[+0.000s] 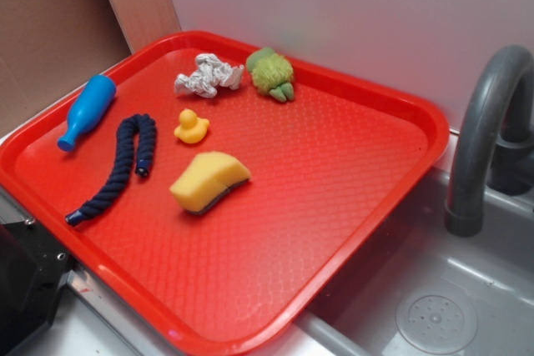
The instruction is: Grab the blue bottle.
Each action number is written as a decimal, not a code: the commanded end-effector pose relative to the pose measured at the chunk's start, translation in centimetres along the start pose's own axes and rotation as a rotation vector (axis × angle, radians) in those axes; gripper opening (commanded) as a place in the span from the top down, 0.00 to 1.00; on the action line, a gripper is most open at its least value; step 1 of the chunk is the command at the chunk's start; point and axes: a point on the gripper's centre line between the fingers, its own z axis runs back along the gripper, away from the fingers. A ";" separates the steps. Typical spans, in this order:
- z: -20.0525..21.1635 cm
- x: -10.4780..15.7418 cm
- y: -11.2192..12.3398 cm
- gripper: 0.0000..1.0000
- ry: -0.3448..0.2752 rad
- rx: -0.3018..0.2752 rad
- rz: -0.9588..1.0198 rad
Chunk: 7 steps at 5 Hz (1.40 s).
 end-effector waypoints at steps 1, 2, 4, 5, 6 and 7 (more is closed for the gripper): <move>0.0 0.0 0.0 0.00 0.000 0.000 0.000; -0.8 2.2 3.8 0.00 -0.020 -0.023 0.204; -3.3 4.3 12.4 0.00 -0.123 0.114 0.458; -5.8 4.2 15.5 0.00 -0.148 0.204 0.506; -8.1 3.7 17.0 0.00 -0.162 0.253 0.535; -10.4 3.6 17.1 0.00 -0.177 0.276 0.635</move>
